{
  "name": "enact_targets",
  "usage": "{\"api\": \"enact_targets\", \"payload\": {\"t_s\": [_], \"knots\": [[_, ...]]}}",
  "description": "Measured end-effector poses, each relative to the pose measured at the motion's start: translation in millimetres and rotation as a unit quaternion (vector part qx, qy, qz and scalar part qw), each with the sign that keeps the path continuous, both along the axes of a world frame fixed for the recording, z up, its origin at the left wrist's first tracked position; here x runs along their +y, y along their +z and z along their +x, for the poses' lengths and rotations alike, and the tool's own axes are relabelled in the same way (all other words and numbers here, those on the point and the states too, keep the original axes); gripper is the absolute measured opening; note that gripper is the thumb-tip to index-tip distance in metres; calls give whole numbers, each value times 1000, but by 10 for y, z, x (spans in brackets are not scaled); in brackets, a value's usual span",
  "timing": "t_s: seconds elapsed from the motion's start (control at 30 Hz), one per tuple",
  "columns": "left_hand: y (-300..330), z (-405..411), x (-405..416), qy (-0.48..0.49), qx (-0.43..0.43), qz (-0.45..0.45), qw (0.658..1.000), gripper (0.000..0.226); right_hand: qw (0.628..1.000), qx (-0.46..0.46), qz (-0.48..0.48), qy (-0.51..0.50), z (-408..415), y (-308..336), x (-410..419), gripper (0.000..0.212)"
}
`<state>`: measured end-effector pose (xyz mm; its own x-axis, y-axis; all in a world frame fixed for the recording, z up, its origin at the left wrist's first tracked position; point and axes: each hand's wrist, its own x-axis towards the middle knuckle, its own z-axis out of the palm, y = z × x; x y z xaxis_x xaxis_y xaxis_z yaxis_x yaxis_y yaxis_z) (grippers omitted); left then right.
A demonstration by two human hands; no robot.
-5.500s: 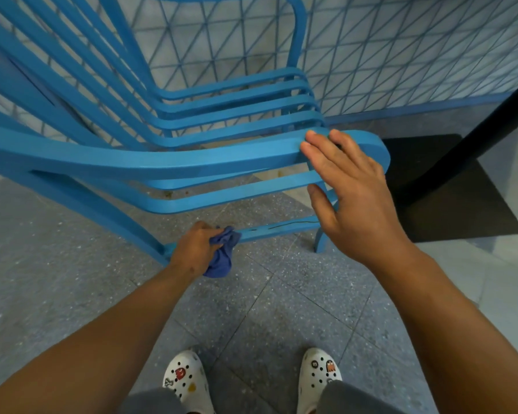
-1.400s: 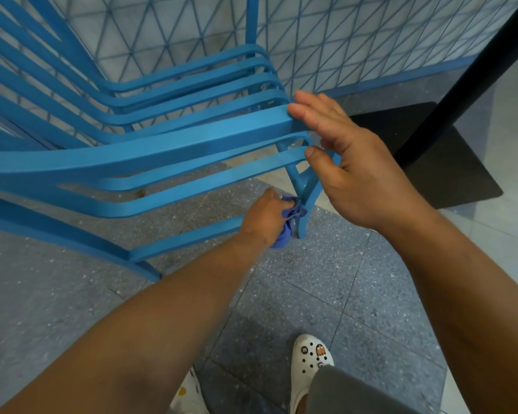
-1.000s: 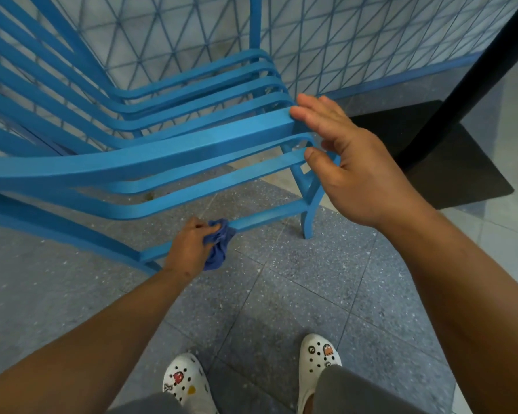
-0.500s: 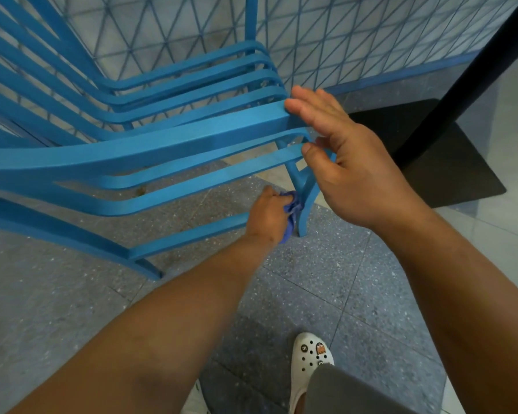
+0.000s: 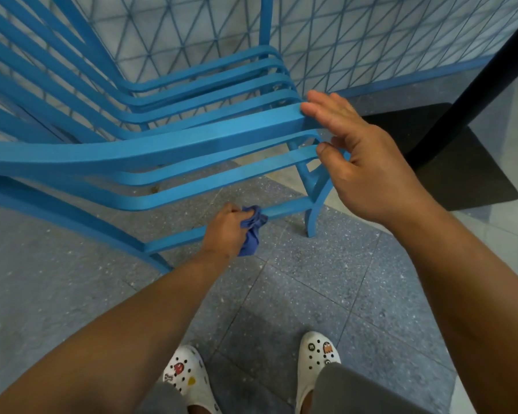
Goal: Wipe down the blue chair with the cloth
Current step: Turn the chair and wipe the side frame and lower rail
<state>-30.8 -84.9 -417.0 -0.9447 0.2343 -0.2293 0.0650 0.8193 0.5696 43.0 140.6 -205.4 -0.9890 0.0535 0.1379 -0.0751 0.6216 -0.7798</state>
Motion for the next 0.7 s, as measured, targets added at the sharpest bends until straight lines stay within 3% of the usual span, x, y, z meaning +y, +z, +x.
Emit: {"api": "enact_targets", "payload": {"t_s": [0.13,0.17,0.23,0.33,0.5,0.7], "knots": [[-39,-42,-160,86,-18,56,995,17,1000,18,4,-10,0,-46,-44,58],[-42,-30,-144,78,-27,55,995,8,1000,22,3,-12,-8,-54,-54,58],[-34,-25,-68,49,-22,51,997,17,1000,24,2,-13,-14,-58,-68,58],[119,9,138,141,-63,156,976,22,1000,20,3,-13,-17,-64,-62,58],[-22,-66,628,123,-108,206,965,31,1000,23,10,-15,-21,-70,-55,58],[233,77,1230,59,-68,189,978,7,999,26,22,-13,-3,-84,-58,60]]}}
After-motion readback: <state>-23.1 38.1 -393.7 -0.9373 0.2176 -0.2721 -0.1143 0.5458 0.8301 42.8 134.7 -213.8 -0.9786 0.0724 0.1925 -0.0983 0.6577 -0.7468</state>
